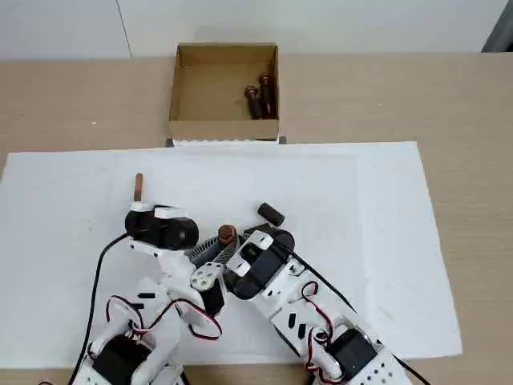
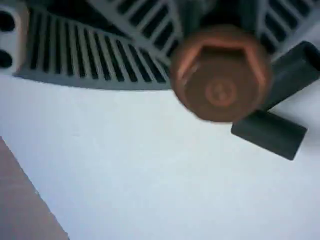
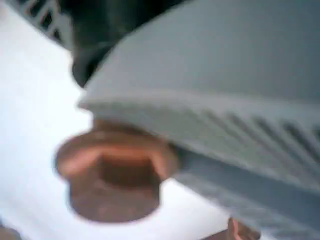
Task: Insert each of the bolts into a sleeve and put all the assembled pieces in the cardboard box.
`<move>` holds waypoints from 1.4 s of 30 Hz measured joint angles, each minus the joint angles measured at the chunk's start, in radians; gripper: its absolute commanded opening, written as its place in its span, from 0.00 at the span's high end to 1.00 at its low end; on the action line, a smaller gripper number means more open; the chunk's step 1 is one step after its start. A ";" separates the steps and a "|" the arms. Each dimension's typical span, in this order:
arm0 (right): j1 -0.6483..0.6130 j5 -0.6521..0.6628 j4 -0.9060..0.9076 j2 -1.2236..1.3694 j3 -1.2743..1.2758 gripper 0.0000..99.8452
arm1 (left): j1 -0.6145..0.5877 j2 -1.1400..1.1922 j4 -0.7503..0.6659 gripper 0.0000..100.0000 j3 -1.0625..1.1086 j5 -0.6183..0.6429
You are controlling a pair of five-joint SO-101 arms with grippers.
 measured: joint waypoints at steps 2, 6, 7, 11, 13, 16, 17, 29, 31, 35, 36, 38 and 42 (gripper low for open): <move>0.000 0.000 0.000 0.000 0.000 1.00 | -0.008 -0.002 0.000 0.87 0.000 -0.034; 0.006 -0.002 -0.002 0.000 0.000 1.00 | -0.069 -0.002 0.018 0.77 0.003 -0.094; 0.002 -0.002 0.000 0.000 -0.002 1.00 | -0.078 0.003 0.025 0.77 0.008 -0.118; 0.005 0.000 -0.002 -0.002 -0.002 1.00 | -0.127 0.003 0.026 0.77 0.008 -0.164; 0.002 0.000 -0.002 -0.002 -0.002 1.00 | -0.140 0.003 0.026 0.77 0.008 -0.172; 0.003 0.000 -0.002 -0.002 -0.002 1.00 | -0.137 0.003 0.028 0.77 0.006 -0.175; 0.003 0.000 -0.002 -0.002 -0.002 1.00 | -0.140 0.003 0.034 0.77 -0.003 -0.172; 0.017 0.000 -0.002 -0.002 -0.002 1.00 | -0.227 0.003 0.098 1.00 -0.160 -0.241; 0.054 0.000 -0.002 -0.002 -0.002 1.00 | -0.276 0.003 0.098 0.98 -0.160 -0.298; 0.157 0.000 -0.002 -0.002 -0.002 1.00 | -0.382 0.003 0.066 0.99 -0.152 -0.370; 0.186 0.000 -0.002 -0.002 -0.002 1.00 | -0.404 0.003 0.057 0.99 -0.140 -0.384; 0.241 -0.002 -0.002 -0.002 -0.002 1.00 | -0.443 0.003 0.044 0.99 -0.092 -0.425; 0.377 -0.002 -0.002 -0.002 -0.002 1.00 | -0.526 0.003 0.026 0.99 0.014 -0.500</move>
